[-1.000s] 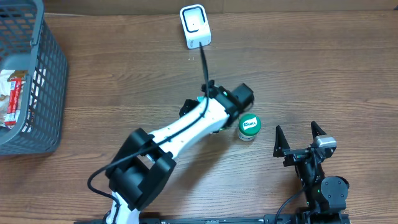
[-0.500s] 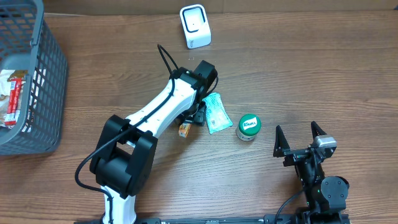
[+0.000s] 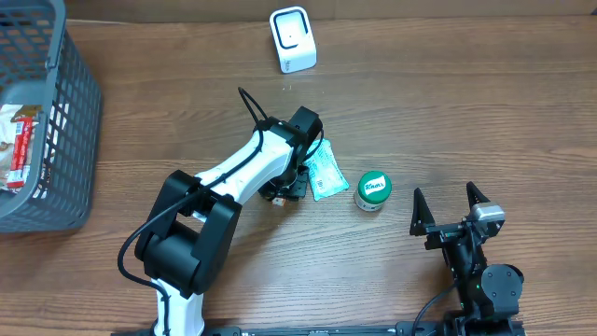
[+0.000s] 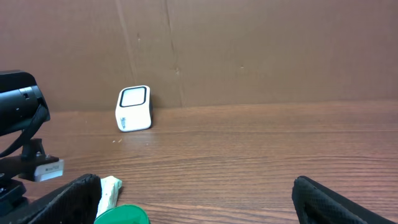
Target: Scan the item barcode
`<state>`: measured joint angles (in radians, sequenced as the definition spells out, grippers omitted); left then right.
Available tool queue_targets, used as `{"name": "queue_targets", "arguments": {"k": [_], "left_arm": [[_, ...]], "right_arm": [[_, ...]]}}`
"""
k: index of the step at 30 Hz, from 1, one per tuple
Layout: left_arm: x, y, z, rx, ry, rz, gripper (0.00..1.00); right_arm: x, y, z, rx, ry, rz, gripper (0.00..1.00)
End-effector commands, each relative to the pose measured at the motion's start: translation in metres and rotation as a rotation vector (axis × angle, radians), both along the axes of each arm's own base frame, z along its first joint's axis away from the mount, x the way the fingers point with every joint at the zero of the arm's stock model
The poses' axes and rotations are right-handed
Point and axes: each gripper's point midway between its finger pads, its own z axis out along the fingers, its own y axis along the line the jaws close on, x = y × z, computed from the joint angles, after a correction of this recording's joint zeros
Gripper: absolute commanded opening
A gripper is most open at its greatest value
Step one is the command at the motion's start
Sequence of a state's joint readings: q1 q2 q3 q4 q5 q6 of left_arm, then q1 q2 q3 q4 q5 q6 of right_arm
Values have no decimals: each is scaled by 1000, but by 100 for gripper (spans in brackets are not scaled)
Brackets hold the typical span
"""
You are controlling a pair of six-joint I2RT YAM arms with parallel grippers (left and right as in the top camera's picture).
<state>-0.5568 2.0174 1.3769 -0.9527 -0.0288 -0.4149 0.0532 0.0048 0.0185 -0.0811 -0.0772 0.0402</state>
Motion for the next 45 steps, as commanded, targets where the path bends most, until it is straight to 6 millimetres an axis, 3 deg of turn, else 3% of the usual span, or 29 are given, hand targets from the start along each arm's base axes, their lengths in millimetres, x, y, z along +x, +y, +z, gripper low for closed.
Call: {"name": "queue_targets", "arguments": {"k": [1, 7, 8, 9, 11, 15, 18, 21, 26, 29, 34, 35, 36, 40, 45], "left_arm": [[-5, -13, -3, -51, 20, 25, 34], [-4, -24, -3, -80, 6, 36, 38], [-4, -24, -3, -80, 6, 37, 43], [-4, -23, -3, -80, 8, 37, 55], [-5, -22, -2, -77, 12, 39, 66], [4, -21, 12, -53, -12, 41, 71], [23, -17, 39, -16, -74, 48, 72], [52, -7, 90, 28, -178, 70, 74], [83, 13, 163, 40, -298, 80, 77], [96, 48, 208, 95, -369, 109, 77], [105, 156, 274, 401, -503, 267, 82], [105, 171, 280, 430, -516, 304, 100], [105, 189, 288, 466, -531, 343, 100], [107, 240, 295, 470, -540, 475, 100], [119, 282, 288, 329, -531, 519, 99]], "right_arm": [[1, -2, -4, -6, 4, -9, 100], [1, -2, -4, -6, 4, -9, 100], [1, -2, -4, -7, 4, -9, 100], [1, -2, -4, -6, 4, -9, 100], [1, -2, -4, -7, 4, -9, 100], [1, -2, -4, -6, 4, -9, 100], [1, -2, -4, -6, 4, -9, 100], [1, -2, -4, -6, 4, -9, 100], [1, -2, -4, -6, 4, -9, 100], [1, -2, -4, -6, 4, -9, 100], [1, -2, -4, -6, 4, -9, 100], [1, -2, -4, -6, 4, -9, 100], [1, -2, -4, -6, 4, -9, 100], [1, -2, -4, -6, 4, -9, 100], [1, -2, -4, -6, 4, -9, 100]]}}
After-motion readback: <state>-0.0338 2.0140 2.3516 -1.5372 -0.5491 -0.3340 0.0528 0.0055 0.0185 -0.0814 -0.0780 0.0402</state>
